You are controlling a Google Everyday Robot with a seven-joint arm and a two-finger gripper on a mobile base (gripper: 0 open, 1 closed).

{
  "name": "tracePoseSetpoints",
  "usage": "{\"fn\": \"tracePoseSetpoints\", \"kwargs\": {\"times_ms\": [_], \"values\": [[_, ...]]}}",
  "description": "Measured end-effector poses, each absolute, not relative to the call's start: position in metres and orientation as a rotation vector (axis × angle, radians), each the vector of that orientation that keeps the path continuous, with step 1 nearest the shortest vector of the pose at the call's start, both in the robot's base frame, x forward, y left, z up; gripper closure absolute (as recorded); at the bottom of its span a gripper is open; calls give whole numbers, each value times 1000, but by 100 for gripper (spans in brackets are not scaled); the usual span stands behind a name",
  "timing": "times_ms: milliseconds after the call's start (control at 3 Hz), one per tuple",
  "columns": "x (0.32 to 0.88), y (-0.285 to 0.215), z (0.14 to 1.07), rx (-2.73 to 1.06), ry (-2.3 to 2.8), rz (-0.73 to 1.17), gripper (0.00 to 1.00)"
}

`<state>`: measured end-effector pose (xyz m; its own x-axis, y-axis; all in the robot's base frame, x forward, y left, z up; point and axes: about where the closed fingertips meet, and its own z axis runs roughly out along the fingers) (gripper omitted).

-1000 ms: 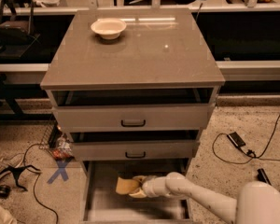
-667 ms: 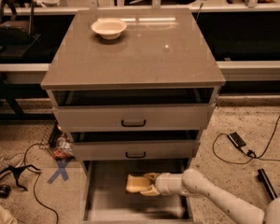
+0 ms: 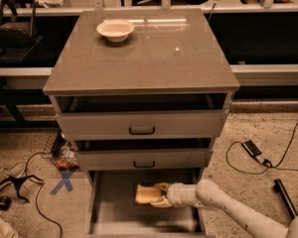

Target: Pick sponge from bottom drawer and place on counter

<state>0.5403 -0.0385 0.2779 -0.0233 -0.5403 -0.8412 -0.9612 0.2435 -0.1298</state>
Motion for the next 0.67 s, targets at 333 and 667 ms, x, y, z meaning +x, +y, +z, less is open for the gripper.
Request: {"fn": "tracePoseSetpoints", "kwargs": {"times_ms": [333,667], "values": [[538,-58,309,-1396,1676,570,100],[521,-82,385,-1433,1635,495,100]]}}
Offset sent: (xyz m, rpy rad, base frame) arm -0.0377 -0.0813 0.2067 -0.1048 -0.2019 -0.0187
